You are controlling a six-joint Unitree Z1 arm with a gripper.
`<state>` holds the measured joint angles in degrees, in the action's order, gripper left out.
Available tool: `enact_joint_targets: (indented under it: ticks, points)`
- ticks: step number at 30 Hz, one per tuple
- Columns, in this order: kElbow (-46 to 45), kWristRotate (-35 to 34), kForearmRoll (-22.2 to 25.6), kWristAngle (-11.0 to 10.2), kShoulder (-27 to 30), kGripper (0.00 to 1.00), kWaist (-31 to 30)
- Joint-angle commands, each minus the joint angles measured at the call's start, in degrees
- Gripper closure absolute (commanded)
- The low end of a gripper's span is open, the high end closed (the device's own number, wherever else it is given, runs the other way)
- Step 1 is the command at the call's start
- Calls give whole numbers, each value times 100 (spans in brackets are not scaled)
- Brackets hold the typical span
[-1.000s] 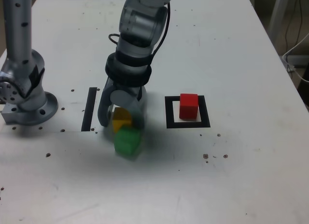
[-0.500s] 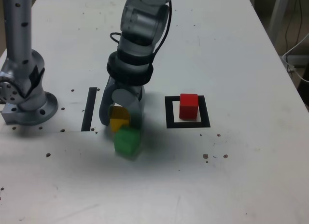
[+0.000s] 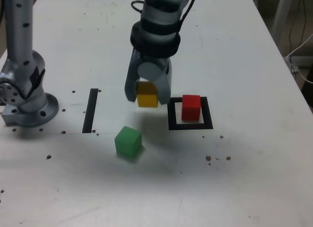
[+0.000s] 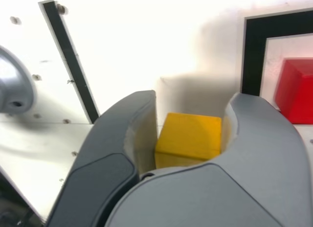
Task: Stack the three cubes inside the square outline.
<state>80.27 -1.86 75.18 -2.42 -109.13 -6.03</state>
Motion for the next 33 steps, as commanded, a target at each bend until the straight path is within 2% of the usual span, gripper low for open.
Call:
enact_joint_targets:
  ticks: [1,8,18,33]
  points:
    - [372,69,183,-34,-125,72,81]
    - [1094,253,481,-21,-449,72,249]
    - [1718,356,626,55,-836,72,357]
    - [2034,404,634,155,-1137,72,414]
